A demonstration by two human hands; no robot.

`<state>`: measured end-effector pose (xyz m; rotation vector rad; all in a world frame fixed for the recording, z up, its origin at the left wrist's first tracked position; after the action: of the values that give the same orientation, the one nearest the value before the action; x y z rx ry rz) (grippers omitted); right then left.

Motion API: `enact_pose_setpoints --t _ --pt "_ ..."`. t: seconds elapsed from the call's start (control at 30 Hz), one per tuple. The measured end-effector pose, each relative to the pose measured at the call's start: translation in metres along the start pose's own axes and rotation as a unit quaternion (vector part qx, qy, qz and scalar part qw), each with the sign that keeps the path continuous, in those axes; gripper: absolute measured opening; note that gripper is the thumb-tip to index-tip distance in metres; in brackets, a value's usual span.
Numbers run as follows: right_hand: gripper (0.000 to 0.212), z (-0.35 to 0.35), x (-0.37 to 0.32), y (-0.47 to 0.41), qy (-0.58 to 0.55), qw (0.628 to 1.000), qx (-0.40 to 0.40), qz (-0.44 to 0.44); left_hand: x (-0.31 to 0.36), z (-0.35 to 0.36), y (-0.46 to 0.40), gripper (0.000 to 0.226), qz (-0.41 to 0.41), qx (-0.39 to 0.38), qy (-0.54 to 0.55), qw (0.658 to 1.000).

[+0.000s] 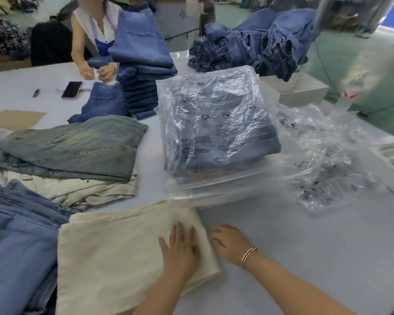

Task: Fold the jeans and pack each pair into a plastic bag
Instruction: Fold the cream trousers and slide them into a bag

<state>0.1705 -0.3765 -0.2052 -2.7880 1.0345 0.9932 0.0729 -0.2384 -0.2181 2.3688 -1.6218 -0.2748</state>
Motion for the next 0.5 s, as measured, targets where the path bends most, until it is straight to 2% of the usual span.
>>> enact_pose_setpoints --t 0.13,0.2,0.27,0.37,0.47,0.5 --pt "0.028 -0.054 0.047 0.011 -0.024 0.987 0.133 0.085 0.020 -0.001 -0.016 0.056 -0.079 -0.016 -0.006 0.997" --pt "0.028 -0.077 0.072 0.017 -0.023 0.976 0.160 0.146 0.029 -0.004 -0.016 0.068 -0.091 -0.015 -0.016 0.996" --pt "0.029 -0.097 0.097 0.022 -0.005 0.959 0.183 0.215 0.035 -0.005 -0.019 0.079 -0.092 0.022 -0.018 0.995" --pt "0.028 -0.123 0.133 0.027 0.033 0.933 0.215 0.286 0.044 -0.010 -0.031 0.066 -0.075 0.063 -0.006 0.995" --pt "0.024 -0.151 0.159 0.021 0.027 0.913 0.258 0.315 0.048 -0.021 -0.049 0.076 -0.125 0.013 0.010 0.992" --pt "0.025 -0.161 0.166 0.016 0.038 0.910 0.268 0.315 0.047 -0.021 -0.054 0.073 -0.148 0.006 0.012 0.989"
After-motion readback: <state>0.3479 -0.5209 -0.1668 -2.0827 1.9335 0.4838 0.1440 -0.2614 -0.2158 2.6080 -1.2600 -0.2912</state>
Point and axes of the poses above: each hand's wrist, its own y-axis away from the middle knuckle, its own z-axis out of the palm, x = y × z, the point moved 1 cm from there along -y, towards the middle knuckle, and after that the axes turned 13 degrees about -y, right-handed, at the moved point
